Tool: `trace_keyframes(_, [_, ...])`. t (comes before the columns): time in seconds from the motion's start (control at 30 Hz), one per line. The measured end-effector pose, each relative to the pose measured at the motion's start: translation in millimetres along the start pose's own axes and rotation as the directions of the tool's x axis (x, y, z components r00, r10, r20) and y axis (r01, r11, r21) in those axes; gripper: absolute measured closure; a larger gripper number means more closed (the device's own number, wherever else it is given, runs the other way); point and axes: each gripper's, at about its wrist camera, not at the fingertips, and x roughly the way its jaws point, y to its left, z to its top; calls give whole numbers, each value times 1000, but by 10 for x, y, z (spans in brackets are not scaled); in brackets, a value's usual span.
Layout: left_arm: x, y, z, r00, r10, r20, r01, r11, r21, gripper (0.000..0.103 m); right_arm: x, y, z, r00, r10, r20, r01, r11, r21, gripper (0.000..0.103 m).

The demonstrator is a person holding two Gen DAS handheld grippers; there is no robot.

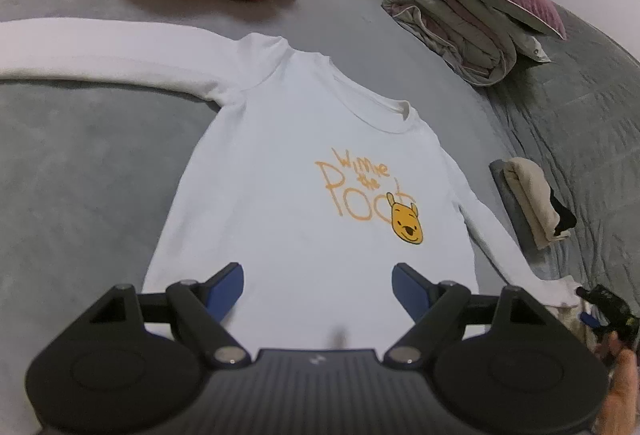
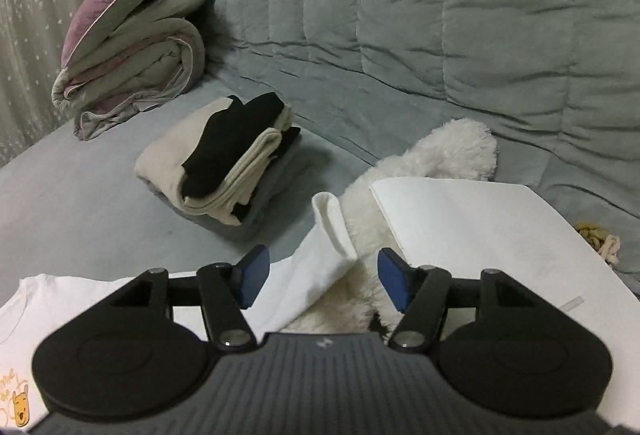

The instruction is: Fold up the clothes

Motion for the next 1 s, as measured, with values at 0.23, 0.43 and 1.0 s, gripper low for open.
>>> trace_keyframes(0.23, [-47, 27, 0, 1000, -17, -7, 17, 1000, -20, 21, 78, -106, 28, 999, 38, -29, -36, 997, 70, 61])
trace_keyframes(0.43, [-61, 28, 0, 1000, -17, -5, 17, 1000, -20, 21, 69, -116, 54, 998, 62, -1, -61, 997, 54, 96])
trace_keyframes(1.0, [-306, 390, 264, 994, 19, 106, -2, 988, -157, 21, -1179, 1729, -293, 682, 691, 240, -562, 705, -433, 96])
